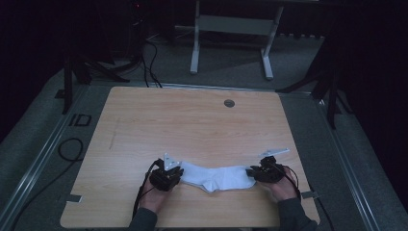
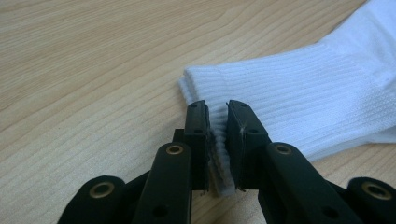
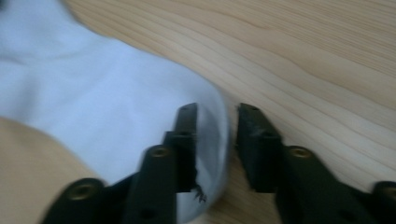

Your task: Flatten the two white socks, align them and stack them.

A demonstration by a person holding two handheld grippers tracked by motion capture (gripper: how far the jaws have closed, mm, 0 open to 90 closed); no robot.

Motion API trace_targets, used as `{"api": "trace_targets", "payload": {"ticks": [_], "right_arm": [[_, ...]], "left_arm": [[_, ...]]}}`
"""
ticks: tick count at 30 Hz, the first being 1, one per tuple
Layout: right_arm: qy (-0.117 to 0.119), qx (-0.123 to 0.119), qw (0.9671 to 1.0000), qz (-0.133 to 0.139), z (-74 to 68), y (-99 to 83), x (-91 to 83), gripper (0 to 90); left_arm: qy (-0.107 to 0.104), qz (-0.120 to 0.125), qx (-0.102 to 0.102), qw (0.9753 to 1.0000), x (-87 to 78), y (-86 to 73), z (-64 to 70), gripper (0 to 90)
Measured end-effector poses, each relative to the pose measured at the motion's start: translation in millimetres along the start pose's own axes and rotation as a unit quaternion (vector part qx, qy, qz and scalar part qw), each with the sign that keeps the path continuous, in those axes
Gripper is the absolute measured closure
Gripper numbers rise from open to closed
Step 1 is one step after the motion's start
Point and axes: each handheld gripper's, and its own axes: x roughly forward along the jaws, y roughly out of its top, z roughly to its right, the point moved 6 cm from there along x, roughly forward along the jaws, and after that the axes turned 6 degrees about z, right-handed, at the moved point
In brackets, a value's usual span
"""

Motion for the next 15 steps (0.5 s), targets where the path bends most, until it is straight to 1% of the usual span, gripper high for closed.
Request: {"api": "trace_targets", "payload": {"ticks": [1, 5, 6, 9, 12, 15], "right_arm": [[0.007, -0.001, 0.9999, 0.007, -2.0, 2.5, -1.0, 62.4], [-0.008, -0.02, 0.9996, 0.018, -7.4, 13.9, -4.2, 55.7], [-0.008, -0.023, 0.9994, 0.022, -8.0, 16.8, -4.8, 54.9], [-0.008, -0.024, 0.9991, 0.034, -10.8, 22.9, -6.4, 53.7], [-0.005, -0.031, 0.9988, 0.039, -14.0, 24.7, -8.7, 53.1], [-0.007, -0.031, 0.9984, 0.046, -14.4, 26.2, -11.9, 52.6]], "left_arm": [[0.0, 0.001, -0.001, 1.0, 0.0, 0.0, 0.0, 78.4], [-0.001, 0.0, -0.002, 1.0, -0.6, -0.1, 0.0, 78.1], [-0.003, -0.001, -0.002, 1.0, -0.9, -0.1, -0.3, 77.7], [-0.003, -0.001, -0.006, 1.0, -1.4, 0.1, -0.9, 76.5], [-0.006, -0.001, -0.007, 1.0, -2.7, 1.0, -0.5, 75.6], [-0.008, 0.002, -0.009, 0.9999, -4.1, 2.2, -0.2, 74.5]]}}
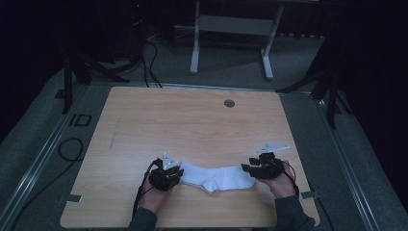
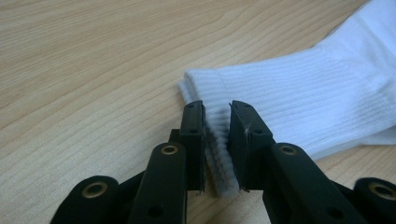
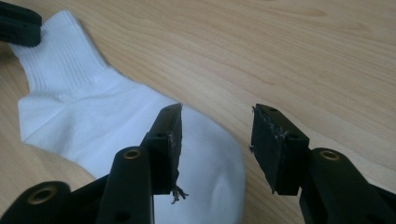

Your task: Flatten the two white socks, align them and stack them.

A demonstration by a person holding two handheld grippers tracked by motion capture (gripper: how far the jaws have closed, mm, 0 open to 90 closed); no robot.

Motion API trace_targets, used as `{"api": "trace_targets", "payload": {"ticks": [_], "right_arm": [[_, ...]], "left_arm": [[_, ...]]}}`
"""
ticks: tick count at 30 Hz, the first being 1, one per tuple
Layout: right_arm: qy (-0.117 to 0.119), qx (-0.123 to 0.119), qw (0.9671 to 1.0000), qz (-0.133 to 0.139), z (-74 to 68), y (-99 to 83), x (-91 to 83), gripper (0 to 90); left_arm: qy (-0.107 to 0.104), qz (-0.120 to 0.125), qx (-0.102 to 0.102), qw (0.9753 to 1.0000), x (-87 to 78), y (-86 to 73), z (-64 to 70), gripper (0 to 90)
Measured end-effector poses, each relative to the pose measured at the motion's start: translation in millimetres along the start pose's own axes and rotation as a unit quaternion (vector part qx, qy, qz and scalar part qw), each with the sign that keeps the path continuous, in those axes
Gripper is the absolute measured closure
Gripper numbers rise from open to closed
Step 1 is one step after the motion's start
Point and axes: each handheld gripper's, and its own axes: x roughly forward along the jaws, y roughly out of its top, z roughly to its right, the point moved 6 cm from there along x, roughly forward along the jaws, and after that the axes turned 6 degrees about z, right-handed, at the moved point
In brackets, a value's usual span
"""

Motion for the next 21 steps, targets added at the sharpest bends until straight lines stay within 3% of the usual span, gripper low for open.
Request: {"api": "trace_targets", "payload": {"ticks": [9, 21], "right_arm": [[-0.004, 0.009, 0.9999, 0.003, 5.0, -4.2, 0.9, 52.3], [-0.009, 0.018, 0.9998, 0.004, 12.2, -7.4, -1.1, 52.1]], "left_arm": [[-0.004, 0.017, -0.012, 0.9998, -6.7, 5.8, -2.1, 71.9], [0.012, 0.03, -0.033, 0.9989, -18.9, 9.5, -19.8, 71.2]]}}
